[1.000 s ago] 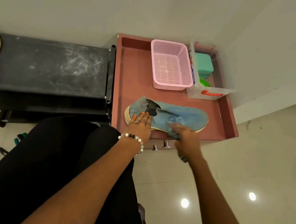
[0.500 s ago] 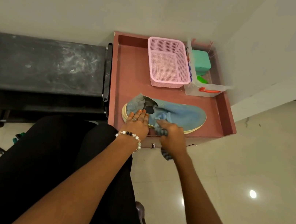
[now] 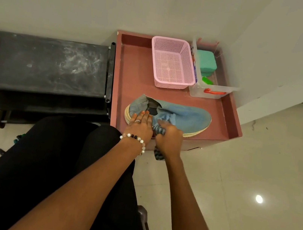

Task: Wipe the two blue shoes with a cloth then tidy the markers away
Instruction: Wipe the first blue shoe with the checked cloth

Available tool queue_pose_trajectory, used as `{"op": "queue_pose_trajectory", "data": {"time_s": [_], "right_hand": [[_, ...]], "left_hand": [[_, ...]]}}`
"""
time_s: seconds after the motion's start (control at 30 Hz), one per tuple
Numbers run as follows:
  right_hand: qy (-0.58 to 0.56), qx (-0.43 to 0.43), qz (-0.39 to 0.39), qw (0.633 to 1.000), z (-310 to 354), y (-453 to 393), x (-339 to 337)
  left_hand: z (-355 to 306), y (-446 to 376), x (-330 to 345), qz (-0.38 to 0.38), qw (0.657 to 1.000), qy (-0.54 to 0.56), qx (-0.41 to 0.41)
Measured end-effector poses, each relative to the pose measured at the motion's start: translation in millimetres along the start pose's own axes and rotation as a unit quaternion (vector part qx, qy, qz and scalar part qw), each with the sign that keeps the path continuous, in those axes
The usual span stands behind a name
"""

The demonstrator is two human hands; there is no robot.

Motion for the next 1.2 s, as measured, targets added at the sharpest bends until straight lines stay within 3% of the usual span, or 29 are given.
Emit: {"op": "queue_pose_trajectory", "data": {"time_s": [0.1, 0.17, 0.27, 0.37, 0.5, 0.7, 0.77, 0.87, 0.97, 1.03, 1.1, 1.2], "right_hand": [[-0.02, -0.052, 0.028, 0.998, -6, 0, -9], [0.037, -0.072, 0.035, 0.996, -32, -6, -22], [0.169, -0.049, 0.017, 0.984, -94, -16, -51], [0.229, -0.015, -0.016, 0.973, -105, -20, -57], [0.133, 0.036, -0.068, 0.988, -63, -11, -30], [-0.109, 0.038, -0.038, 0.993, -12, 3, -1], [-0.321, 0.117, -0.024, 0.94, -29, 8, -2], [-0.573, 0.244, -0.096, 0.777, -57, 39, -24], [-0.71, 0.257, -0.161, 0.636, -64, 68, -47], [-0.744, 0.241, -0.169, 0.6, -66, 85, -52], [-0.778, 0.222, -0.172, 0.563, -64, 100, -51], [-0.791, 0.223, -0.158, 0.548, -56, 112, -37]], "left_hand": [[0, 0, 0, 0.001, 1.0, -0.001, 0.005], [2, -1, 0, 0.001, 1.0, -0.003, 0.008], [1, 1, -1, -0.006, 1.0, -0.013, 0.009], [-1, 3, -3, -0.015, 1.0, -0.025, 0.006], [-1, 2, -2, -0.011, 1.0, -0.027, 0.0], [-2, 2, 1, -0.001, 1.0, -0.024, 0.012], [-1, 6, -1, -0.007, 0.999, -0.03, 0.021], [-3, 14, -6, -0.026, 0.998, -0.036, 0.038], [-13, 19, -24, -0.067, 0.995, -0.013, 0.066], [-14, 28, -41, -0.088, 0.987, 0.111, 0.074], [-2, 40, -53, -0.077, 0.936, 0.341, 0.034], [7, 59, -41, 0.023, 0.774, 0.629, -0.062]]}}
Point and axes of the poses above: each hand's wrist, its own y-axis away from the middle knuckle, its own x-axis out of the palm, z = x × y, the point moved 10 cm from there along -y, towards the middle knuckle, and after that the axes turned 11 degrees about -x, right-handed, at the moved point
